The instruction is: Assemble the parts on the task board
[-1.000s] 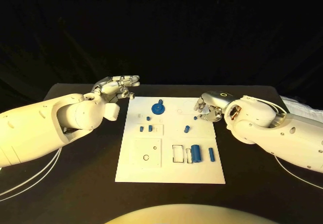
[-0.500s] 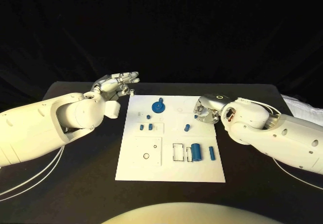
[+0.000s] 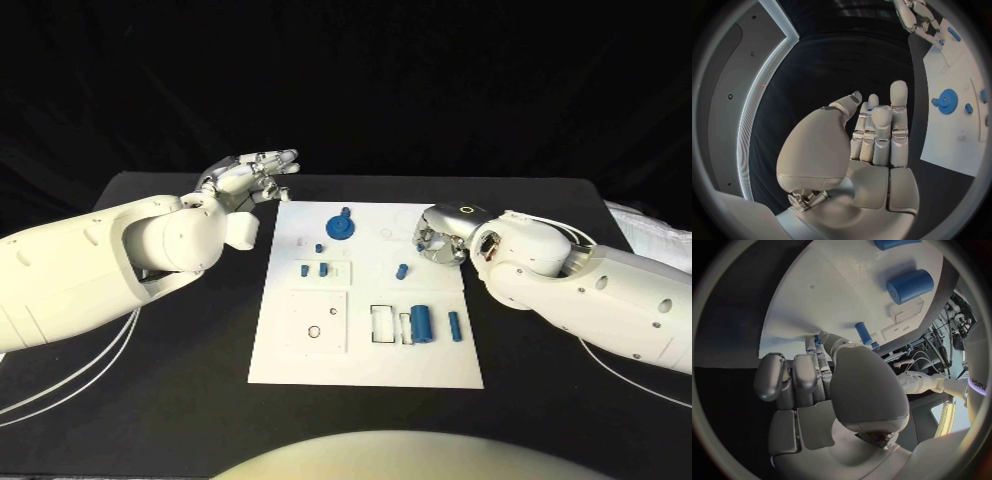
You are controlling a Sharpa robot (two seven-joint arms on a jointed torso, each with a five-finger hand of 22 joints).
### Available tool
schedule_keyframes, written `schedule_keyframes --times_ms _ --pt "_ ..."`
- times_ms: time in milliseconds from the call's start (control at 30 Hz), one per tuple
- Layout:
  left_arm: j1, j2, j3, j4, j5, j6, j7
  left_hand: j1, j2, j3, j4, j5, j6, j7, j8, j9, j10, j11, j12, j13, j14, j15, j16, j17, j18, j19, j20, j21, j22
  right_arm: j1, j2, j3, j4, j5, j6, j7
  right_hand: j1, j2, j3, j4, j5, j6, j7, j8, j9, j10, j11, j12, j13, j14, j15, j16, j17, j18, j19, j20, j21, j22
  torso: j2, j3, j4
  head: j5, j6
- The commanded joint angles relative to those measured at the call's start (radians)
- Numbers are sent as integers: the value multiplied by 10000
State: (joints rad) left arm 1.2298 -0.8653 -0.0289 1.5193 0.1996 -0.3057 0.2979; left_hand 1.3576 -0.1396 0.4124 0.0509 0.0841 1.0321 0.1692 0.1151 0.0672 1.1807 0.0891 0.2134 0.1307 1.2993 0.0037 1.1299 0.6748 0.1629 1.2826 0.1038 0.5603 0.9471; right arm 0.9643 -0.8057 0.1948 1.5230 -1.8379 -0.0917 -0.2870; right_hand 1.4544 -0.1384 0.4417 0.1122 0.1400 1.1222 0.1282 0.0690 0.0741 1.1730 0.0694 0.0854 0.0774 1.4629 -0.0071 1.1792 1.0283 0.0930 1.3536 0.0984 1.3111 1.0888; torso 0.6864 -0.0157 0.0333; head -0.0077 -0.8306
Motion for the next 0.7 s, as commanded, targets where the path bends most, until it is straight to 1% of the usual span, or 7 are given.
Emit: schedule_keyframes --times_ms 33,167,267,400,467,633,700 --pt "0 19 7 2 -63 49 109 23 12 -75 -13 31 -54 9 -36 -9 -57 1 37 11 -68 16 -50 -17 128 -94 -3 -72 -11 -54 65 -27 -98 -70 240 181 70 68 130 -62 -138 146 -18 63 28 177 -30 89 -31 327 -30 89 44 7 101 6 21 49 6 2 2 13 -26" --pt "1 16 7 12 -87 75 93 29 18 -85 -16 32 -67 13 -36 -8 -72 5 54 16 -74 19 -49 -25 129 -95 0 -80 -17 -80 117 -38 -218 -65 341 199 91 138 255 -176 -274 339 -50 119 67 398 -75 132 -62 349 -66 156 98 -15 169 -24 102 179 4 -5 8 28 -56" --pt "1 15 7 19 -115 89 86 26 16 -104 -16 30 -78 18 -33 -6 -90 10 73 24 -81 24 -47 -32 130 -99 4 -99 -31 -93 143 -45 -294 -63 403 204 88 170 311 -244 -322 418 -65 134 83 489 -95 133 -80 351 -87 168 92 -25 197 -42 137 233 -3 -4 -4 32 -85" --pt "1 13 7 21 -127 87 79 31 17 -111 -20 30 -84 19 -32 -6 -99 11 83 27 -87 26 -49 -42 133 -103 6 -115 -42 -99 156 -50 -319 -66 423 193 67 172 327 -281 -352 464 -73 141 93 540 -107 129 -88 355 -96 190 109 -29 211 -54 155 258 -1 -5 -13 35 -88" --pt "1 14 7 21 -138 90 73 35 17 -115 -23 31 -87 19 -31 -5 -105 11 89 29 -88 27 -46 -41 133 -104 7 -119 -45 -102 161 -51 -319 -81 350 184 47 182 339 -305 -372 506 -84 151 103 586 -117 129 -92 356 -108 205 118 -34 225 -63 172 285 -1 -6 -17 29 -81" --pt "1 18 8 22 -188 112 55 39 17 -119 -26 31 -90 20 -29 -4 -110 12 95 32 -89 27 -44 -40 134 -104 8 -123 -48 -116 145 -51 -214 -155 -342 136 23 260 405 -429 -413 702 -112 214 159 842 -161 157 -82 348 -161 174 22 -68 321 -113 289 478 -15 -4 -13 10 -87" --pt "1 17 8 18 -196 126 55 50 18 -132 -35 31 -101 23 -25 -3 -131 15 114 38 -97 30 -42 -49 136 -108 11 -141 -60 -119 116 -44 -124 -171 -696 107 -38 292 427 -460 -628 733 -111 208 176 902 -161 119 -91 340 -168 154 -37 -73 338 -129 309 502 -13 2 -10 12 -86"
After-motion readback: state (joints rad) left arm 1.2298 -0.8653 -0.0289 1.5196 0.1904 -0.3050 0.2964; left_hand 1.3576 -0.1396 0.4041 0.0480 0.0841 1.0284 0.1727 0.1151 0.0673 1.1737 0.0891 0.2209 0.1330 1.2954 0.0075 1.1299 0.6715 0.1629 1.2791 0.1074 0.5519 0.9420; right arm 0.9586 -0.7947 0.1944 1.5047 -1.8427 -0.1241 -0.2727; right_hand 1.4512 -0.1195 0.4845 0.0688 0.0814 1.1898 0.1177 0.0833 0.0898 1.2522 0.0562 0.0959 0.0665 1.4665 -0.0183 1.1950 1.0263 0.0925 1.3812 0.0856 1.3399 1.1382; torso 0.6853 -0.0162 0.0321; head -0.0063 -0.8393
